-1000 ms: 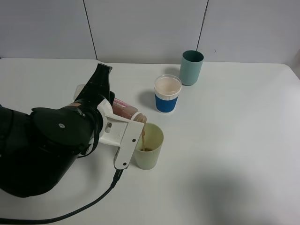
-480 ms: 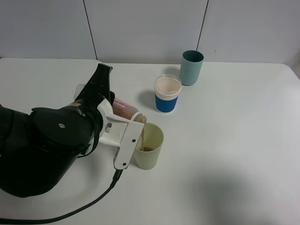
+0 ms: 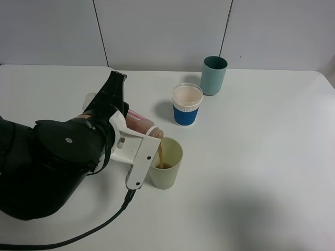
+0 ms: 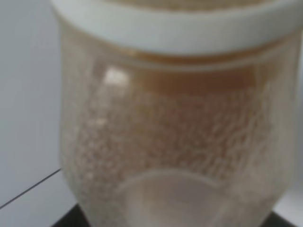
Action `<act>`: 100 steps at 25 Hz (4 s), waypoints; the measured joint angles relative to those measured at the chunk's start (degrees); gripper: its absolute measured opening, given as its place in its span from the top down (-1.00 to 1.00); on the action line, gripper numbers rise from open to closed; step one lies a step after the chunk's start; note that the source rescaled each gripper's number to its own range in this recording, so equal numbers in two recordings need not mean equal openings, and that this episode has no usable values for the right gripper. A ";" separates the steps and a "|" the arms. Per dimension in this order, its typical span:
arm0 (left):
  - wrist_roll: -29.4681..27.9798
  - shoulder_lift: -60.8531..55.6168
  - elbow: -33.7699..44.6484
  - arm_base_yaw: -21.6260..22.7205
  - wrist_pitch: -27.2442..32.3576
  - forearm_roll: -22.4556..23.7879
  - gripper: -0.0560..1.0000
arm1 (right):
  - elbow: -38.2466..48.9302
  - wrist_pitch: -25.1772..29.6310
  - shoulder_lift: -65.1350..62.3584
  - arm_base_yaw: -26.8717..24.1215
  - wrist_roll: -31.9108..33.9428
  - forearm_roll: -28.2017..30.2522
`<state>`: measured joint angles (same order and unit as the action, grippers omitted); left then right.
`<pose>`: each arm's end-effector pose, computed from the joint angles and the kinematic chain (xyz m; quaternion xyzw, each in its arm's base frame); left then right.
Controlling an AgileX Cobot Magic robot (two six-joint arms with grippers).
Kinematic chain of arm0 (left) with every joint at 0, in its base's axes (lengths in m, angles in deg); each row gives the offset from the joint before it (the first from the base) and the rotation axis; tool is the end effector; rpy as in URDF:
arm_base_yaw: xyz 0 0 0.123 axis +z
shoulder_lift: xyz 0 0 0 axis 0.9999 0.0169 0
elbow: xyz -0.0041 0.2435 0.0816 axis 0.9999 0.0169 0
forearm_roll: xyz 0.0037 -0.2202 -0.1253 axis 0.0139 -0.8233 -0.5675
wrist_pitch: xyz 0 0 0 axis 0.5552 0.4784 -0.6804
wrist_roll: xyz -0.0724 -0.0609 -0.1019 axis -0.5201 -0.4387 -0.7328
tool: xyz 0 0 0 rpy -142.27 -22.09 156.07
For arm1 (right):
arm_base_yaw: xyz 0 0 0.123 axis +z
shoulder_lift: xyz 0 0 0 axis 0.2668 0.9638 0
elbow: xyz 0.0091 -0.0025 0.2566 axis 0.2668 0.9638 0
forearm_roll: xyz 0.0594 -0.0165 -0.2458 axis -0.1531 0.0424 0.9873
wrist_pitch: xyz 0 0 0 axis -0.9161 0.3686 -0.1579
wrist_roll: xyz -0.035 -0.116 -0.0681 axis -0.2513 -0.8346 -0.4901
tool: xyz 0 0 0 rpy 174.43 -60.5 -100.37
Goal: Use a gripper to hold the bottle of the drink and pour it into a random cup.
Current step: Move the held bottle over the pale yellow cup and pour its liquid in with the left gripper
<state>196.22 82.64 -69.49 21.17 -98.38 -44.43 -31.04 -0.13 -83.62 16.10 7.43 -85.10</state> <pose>0.2096 -0.2050 0.1353 0.6951 0.5095 0.4397 0.2528 0.0671 0.0039 0.2557 -0.0510 0.8526 -0.0123 0.5200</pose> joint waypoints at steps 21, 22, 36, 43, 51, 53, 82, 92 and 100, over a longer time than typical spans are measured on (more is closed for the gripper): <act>0.19 0.00 0.00 0.00 -0.01 1.40 0.89 | 0.00 0.00 0.00 0.00 0.00 0.00; 0.19 0.00 0.00 0.00 -0.01 1.68 0.89 | 0.00 0.00 0.00 0.00 0.00 0.00; 0.20 0.00 0.00 0.00 -0.52 3.05 0.89 | 0.00 0.00 0.00 0.00 0.00 0.00; 0.25 0.00 0.00 0.00 -0.84 3.51 0.89 | 0.00 0.00 0.00 0.00 0.00 0.00; 0.25 0.00 0.00 0.00 -0.90 5.24 0.89 | 0.00 0.00 0.00 0.00 0.00 0.00; 0.25 0.00 0.00 0.00 -0.90 5.30 0.89 | 0.00 0.00 0.00 0.00 0.00 0.00; 1.02 0.00 0.00 0.00 -1.39 9.11 0.89 | 0.00 0.00 0.00 0.00 0.00 0.00; 2.98 0.00 0.00 0.00 -1.46 9.45 0.89 | 0.00 0.00 0.00 0.00 0.00 0.00; 4.04 0.00 0.00 0.00 -1.52 9.45 0.89 | 0.00 0.00 0.00 0.00 0.00 0.00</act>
<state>200.26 82.64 -69.49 21.17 -99.90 -34.99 -31.04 -0.13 -83.62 16.10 7.43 -85.10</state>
